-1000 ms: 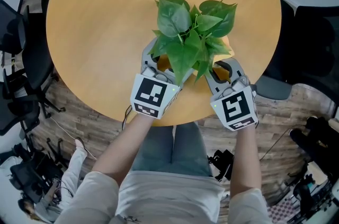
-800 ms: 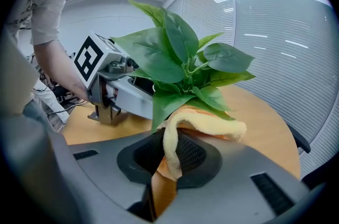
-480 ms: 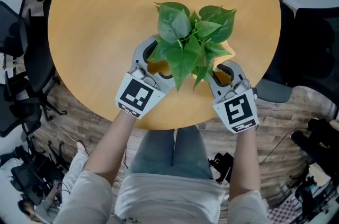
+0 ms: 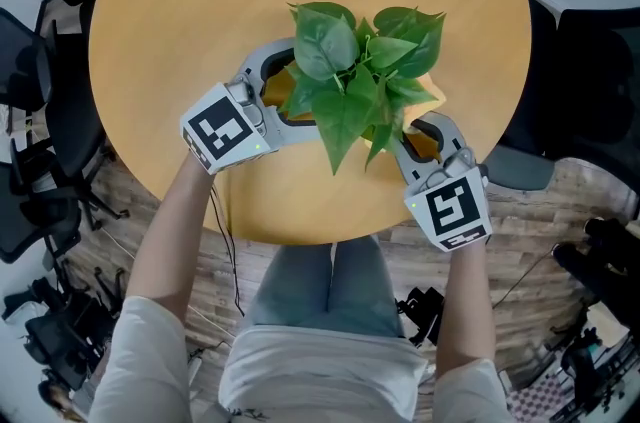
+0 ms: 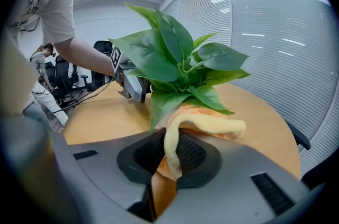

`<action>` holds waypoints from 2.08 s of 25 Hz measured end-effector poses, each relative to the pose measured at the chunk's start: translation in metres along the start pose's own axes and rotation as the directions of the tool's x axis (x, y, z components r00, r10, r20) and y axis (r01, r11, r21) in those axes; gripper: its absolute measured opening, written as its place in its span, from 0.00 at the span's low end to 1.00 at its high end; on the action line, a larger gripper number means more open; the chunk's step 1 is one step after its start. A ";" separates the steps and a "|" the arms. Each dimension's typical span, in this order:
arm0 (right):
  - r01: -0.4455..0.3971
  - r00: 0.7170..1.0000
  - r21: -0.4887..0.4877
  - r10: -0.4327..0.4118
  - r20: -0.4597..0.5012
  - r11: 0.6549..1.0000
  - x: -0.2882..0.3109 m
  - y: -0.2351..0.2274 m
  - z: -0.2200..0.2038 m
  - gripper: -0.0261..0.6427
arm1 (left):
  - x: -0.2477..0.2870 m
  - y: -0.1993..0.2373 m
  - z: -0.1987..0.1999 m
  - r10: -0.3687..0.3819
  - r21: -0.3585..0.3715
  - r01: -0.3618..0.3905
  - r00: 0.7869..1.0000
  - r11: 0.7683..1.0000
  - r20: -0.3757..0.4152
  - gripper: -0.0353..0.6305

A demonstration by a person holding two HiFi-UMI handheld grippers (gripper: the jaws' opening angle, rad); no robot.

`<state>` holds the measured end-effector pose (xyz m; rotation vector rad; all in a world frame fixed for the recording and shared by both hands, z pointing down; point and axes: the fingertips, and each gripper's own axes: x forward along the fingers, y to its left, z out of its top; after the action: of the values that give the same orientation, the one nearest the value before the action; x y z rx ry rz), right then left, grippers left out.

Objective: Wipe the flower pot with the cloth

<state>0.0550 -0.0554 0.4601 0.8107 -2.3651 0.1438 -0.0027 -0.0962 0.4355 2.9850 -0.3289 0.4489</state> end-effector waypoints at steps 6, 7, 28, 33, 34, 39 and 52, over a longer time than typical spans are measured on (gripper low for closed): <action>-0.002 1.000 0.001 0.002 0.003 1.000 0.000 -0.001 0.001 0.10 | 0.007 0.002 0.005 -0.101 0.002 0.101 0.995 0.995 0.019 0.79; -0.003 1.000 0.000 0.003 0.002 1.000 0.000 -0.001 0.001 0.10 | 0.009 0.002 0.005 -0.119 0.001 0.119 0.993 0.993 0.021 0.79; 0.082 0.996 -0.007 -0.082 -0.020 0.997 -0.003 -0.047 0.001 0.10 | 0.015 0.000 0.010 -0.151 -0.006 0.151 0.987 0.988 0.060 0.78; 0.044 0.998 -0.080 -0.047 -0.037 0.996 0.006 -0.044 0.007 0.10 | 0.021 -0.001 0.011 -0.072 -0.033 0.074 0.995 0.997 0.069 0.78; 0.044 0.998 -0.084 -0.048 -0.037 0.995 0.006 -0.043 0.007 0.10 | 0.022 -0.001 0.011 -0.053 -0.038 0.055 0.996 0.998 0.067 0.78; 0.071 0.997 -0.054 -0.072 -0.020 0.996 0.005 -0.044 0.004 0.10 | 0.028 -0.002 0.009 0.043 -0.066 -0.039 0.998 0.997 0.054 0.78; 0.063 0.998 -0.060 -0.064 -0.019 0.996 0.001 -0.031 0.004 0.10 | 0.028 0.006 0.010 0.232 -0.146 -0.226 0.972 0.963 0.029 0.78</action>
<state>0.0704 -0.0825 0.4551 0.8504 -2.3100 0.0554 0.0252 -0.1085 0.4353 2.8326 -0.6857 0.3606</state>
